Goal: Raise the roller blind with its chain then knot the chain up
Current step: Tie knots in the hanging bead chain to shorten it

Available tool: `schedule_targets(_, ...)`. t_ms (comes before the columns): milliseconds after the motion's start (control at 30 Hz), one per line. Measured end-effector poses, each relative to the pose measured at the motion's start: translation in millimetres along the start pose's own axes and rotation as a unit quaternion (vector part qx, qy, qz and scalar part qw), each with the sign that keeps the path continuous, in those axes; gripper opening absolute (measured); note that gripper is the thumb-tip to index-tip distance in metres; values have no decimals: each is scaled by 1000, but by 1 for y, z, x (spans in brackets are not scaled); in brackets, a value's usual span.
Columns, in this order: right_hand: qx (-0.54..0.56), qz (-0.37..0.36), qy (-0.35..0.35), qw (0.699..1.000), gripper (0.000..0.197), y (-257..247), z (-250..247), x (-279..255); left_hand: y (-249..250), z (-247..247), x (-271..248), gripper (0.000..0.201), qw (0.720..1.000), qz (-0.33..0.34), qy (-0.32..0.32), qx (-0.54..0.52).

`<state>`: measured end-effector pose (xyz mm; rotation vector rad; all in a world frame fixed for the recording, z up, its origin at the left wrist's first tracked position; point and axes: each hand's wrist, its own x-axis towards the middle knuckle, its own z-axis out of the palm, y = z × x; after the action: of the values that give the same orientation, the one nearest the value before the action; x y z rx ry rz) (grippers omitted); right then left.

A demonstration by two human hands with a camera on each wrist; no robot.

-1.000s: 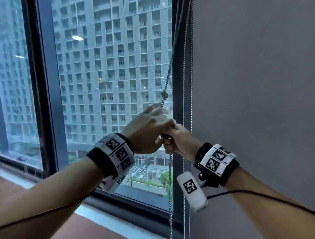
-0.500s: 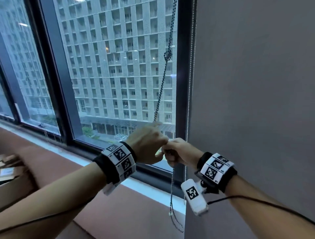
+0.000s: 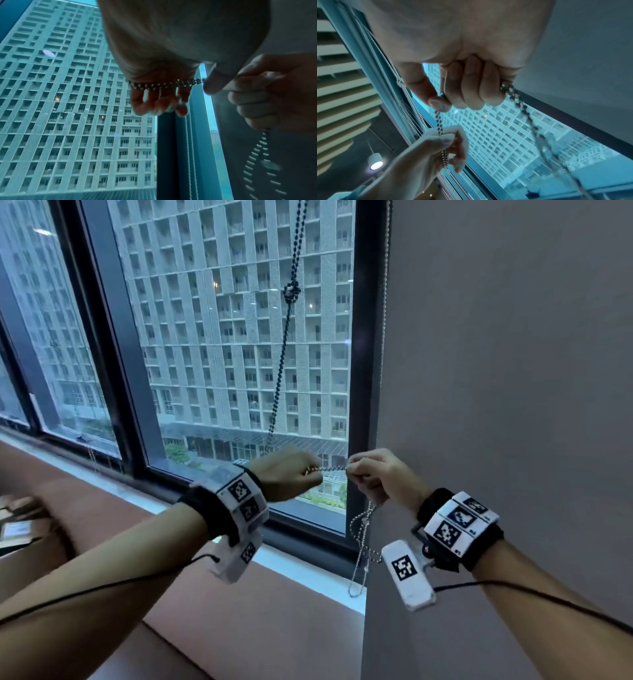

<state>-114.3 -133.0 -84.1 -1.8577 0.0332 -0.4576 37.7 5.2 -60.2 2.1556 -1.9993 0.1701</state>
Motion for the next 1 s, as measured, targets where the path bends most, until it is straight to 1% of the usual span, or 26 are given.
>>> schedule_targets(67,26,-24,-5,999,29,-13,-9,0,-7,-10,2,41,996,-14,-4,90)
schedule_targets(100,32,-34,-2,999,28,-19,-14,0,-9,-10,0,44,992,-12,7,126)
schedule_targets(133,27,-42,7,999,30,-24,-18,0,-9,-9,-2,43,991,4,24,131)
schedule_targets(200,24,-62,30,997,32,-32,-22,4,0,0,-9,33,992,78,78,63)
schedule_targets(267,55,-86,58,993,31,-36,-19,14,18,6,-12,25,980,151,125,-30)
schedule_targets(333,89,-99,87,987,28,-36,-10,26,40,5,-9,25,964,184,152,-116)
schedule_targets(400,114,-96,85,985,20,-33,2,36,59,4,-4,33,942,189,190,-204)
schedule_targets(433,138,-88,72,984,12,-30,8,37,65,3,-2,35,928,184,214,-245)
schedule_targets(467,157,-79,59,983,8,-26,11,37,68,1,1,38,916,176,234,-273)
schedule_targets(500,170,-67,50,982,17,-22,14,35,68,-1,2,41,910,164,247,-291)
schedule_targets(567,139,-43,34,989,21,-14,18,27,64,-3,1,43,906,136,259,-305)
schedule_targets(600,114,-29,25,993,37,-9,20,23,61,-4,-1,42,907,122,262,-306)
schedule_targets(633,94,-5,18,995,53,-6,22,20,59,-2,-2,43,908,113,264,-304)
schedule_targets(667,71,18,13,997,59,-5,26,17,57,0,-4,45,910,110,264,-302)
schedule_targets(700,47,38,15,998,58,-7,30,13,57,2,-6,46,912,110,258,-298)
schedule_targets(767,20,65,8,998,45,-8,36,9,57,3,-5,49,923,99,234,-290)
schedule_targets(833,9,77,-18,997,40,-12,39,5,52,-2,-2,49,935,75,205,-279)
schedule_targets(933,-24,70,-62,995,33,-15,38,3,41,-15,-2,43,964,25,140,-225)
schedule_targets(1000,-48,45,-59,996,26,-21,36,0,33,-23,-3,41,975,-4,87,-206)
